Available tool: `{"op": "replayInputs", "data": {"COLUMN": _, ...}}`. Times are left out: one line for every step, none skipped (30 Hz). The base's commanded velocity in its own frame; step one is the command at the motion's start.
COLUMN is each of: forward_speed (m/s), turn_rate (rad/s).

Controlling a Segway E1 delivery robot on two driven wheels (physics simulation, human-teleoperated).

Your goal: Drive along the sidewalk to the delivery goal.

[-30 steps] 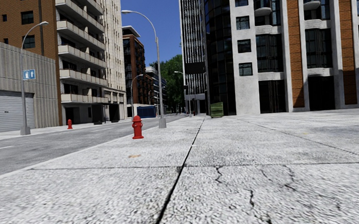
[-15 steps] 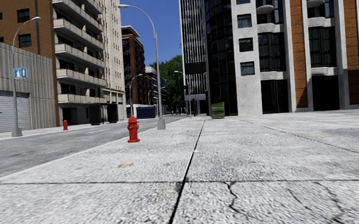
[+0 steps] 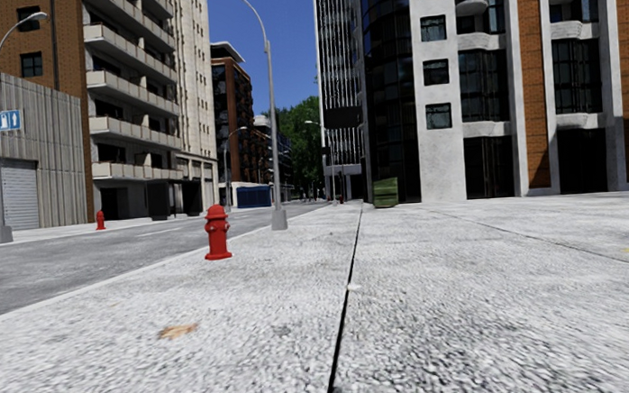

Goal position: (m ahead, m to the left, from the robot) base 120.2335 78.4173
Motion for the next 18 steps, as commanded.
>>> {"op": "replayInputs", "data": {"forward_speed": 2.00, "turn_rate": 0.00}}
{"op": "replayInputs", "data": {"forward_speed": 2.00, "turn_rate": 0.00}}
{"op": "replayInputs", "data": {"forward_speed": 2.00, "turn_rate": 0.00}}
{"op": "replayInputs", "data": {"forward_speed": 2.00, "turn_rate": 0.00}}
{"op": "replayInputs", "data": {"forward_speed": 2.00, "turn_rate": 0.00}}
{"op": "replayInputs", "data": {"forward_speed": 2.00, "turn_rate": 0.00}}
{"op": "replayInputs", "data": {"forward_speed": 2.00, "turn_rate": 0.00}}
{"op": "replayInputs", "data": {"forward_speed": 2.00, "turn_rate": 0.00}}
{"op": "replayInputs", "data": {"forward_speed": 2.00, "turn_rate": 0.00}}
{"op": "replayInputs", "data": {"forward_speed": 2.00, "turn_rate": 0.00}}
{"op": "replayInputs", "data": {"forward_speed": 2.00, "turn_rate": 0.00}}
{"op": "replayInputs", "data": {"forward_speed": 2.00, "turn_rate": -0.02}}
{"op": "replayInputs", "data": {"forward_speed": 2.00, "turn_rate": -0.06}}
{"op": "replayInputs", "data": {"forward_speed": 2.00, "turn_rate": -0.10}}
{"op": "replayInputs", "data": {"forward_speed": 2.00, "turn_rate": -0.10}}
{"op": "replayInputs", "data": {"forward_speed": 2.00, "turn_rate": -0.15}}
{"op": "replayInputs", "data": {"forward_speed": 2.00, "turn_rate": -0.20}}
{"op": "replayInputs", "data": {"forward_speed": 2.00, "turn_rate": -0.24}}
